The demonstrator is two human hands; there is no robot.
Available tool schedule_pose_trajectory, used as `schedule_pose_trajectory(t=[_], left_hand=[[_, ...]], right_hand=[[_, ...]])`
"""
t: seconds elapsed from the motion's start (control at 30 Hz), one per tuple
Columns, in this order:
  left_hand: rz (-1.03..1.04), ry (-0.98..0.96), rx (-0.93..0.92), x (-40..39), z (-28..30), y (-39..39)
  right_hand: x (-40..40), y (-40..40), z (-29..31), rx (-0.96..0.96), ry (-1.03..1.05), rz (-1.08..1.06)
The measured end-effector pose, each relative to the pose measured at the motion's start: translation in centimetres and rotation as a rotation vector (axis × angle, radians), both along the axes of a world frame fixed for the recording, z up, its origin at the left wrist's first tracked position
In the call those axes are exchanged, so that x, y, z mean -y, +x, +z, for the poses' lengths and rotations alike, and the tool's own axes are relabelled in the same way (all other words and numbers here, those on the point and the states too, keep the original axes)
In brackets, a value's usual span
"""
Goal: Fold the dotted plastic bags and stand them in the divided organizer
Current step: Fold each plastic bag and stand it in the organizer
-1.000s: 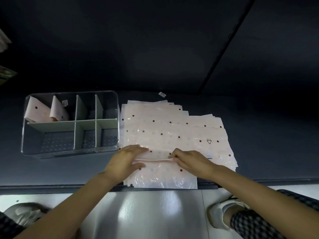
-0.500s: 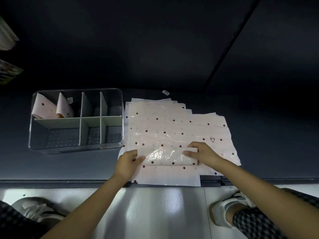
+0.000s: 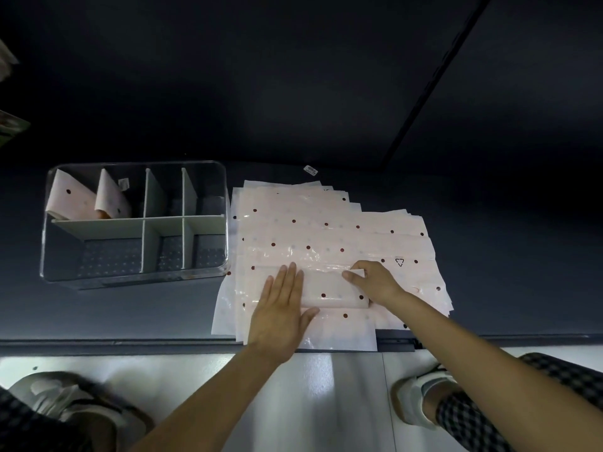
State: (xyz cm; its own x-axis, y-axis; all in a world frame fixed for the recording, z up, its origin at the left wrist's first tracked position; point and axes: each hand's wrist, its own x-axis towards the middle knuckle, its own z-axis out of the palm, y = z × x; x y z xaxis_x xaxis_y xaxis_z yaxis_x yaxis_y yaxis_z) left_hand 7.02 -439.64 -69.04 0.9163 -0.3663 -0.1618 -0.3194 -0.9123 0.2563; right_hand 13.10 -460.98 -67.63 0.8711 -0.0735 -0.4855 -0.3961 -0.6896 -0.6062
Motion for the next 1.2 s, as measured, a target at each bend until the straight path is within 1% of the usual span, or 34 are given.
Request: schedule_pose_trajectory(t=[0.13,0.17,0.2,0.23,0.27,0.3,0.33,0.37,0.4,0.43,0.47,0.5,0.57,0.67,0.73,0.93,0.97,1.03,1.1,1.13,1.2], left_hand=[[-0.055,0.109,-0.046,-0.3,-1.1,0.6],[-0.063,0.12,-0.044,-0.4,-1.3,0.5],[-0.068,0.129,-0.045,-0.5,-1.4,0.4],[-0.068,0.133,-0.045,-0.6,-1.5,0.3],[-0.065,0.137,-0.046,-0.6,-1.5,0.2],[-0.061,0.142,-0.047,-0.5,-1.5,0.2],[-0.055,0.149,-0.05,-0.5,-1.5,0.2],[-0.048,0.156,-0.055,-0.4,-1.4,0.3],[-0.046,0.167,-0.057,-0.3,-1.3,0.3],[-0.051,0.183,-0.056,-0.3,-1.3,0.2],[-0.057,0.201,-0.053,-0.2,-1.3,0.2],[-0.062,0.211,-0.046,-0.2,-1.4,0.2],[-0.066,0.208,-0.037,-0.3,-1.4,0.2],[-0.099,0.173,-0.052,-0.9,-1.2,0.1],[-0.116,0.145,-0.039,-1.9,-1.3,0.1],[-0.153,0.115,-0.064,-4.9,-0.8,0.3],[-0.158,0.115,-0.073,-5.0,-0.7,0.4],[-0.156,0.115,-0.095,-4.9,-0.5,0.5],[-0.12,0.103,-0.115,-4.5,-0.2,0.5],[-0.097,0.114,-0.116,-4.2,-0.1,0.5],[-0.058,0.166,-0.097,-3.6,0.5,0.6]], right_hand=[[-0.3,0.1,0.1,-0.025,-0.025,-0.021],[-0.6,0.0,0.6,-0.037,-0.057,-0.033],[-0.9,-0.3,1.2,-0.021,-0.176,-0.011],[-1.3,-0.7,1.8,0.046,-0.393,0.048],[-1.7,-1.3,2.2,0.224,-0.634,0.123],[-2.4,-1.9,2.5,0.416,-0.788,0.215],[-3.1,-2.5,2.5,0.612,-0.781,0.291],[-4.1,-3.0,2.4,0.694,-0.661,0.387],[-5.1,-3.5,2.3,0.658,-0.5,0.491],[-6.0,-3.9,1.9,0.561,-0.366,0.582],[-6.8,-4.4,1.3,0.444,-0.281,0.651],[-7.3,-4.6,0.5,0.374,-0.254,0.679],[-7.3,-4.9,-0.9,0.316,-0.309,0.68],[-5.7,-5.1,-1.8,0.3,-0.451,0.672],[-4.0,-5.6,-2.0,0.297,-0.507,0.665],[0.4,-6.2,-0.2,0.197,-0.59,0.72],[0.5,-6.0,0.3,0.201,-0.6,0.742],[0.4,-5.5,1.2,0.346,-0.662,0.777],[0.1,-5.0,1.7,0.42,-0.722,0.827],[0.1,-4.9,1.8,0.404,-0.713,0.869],[0.0,-4.4,2.7,0.278,-0.723,0.912]])
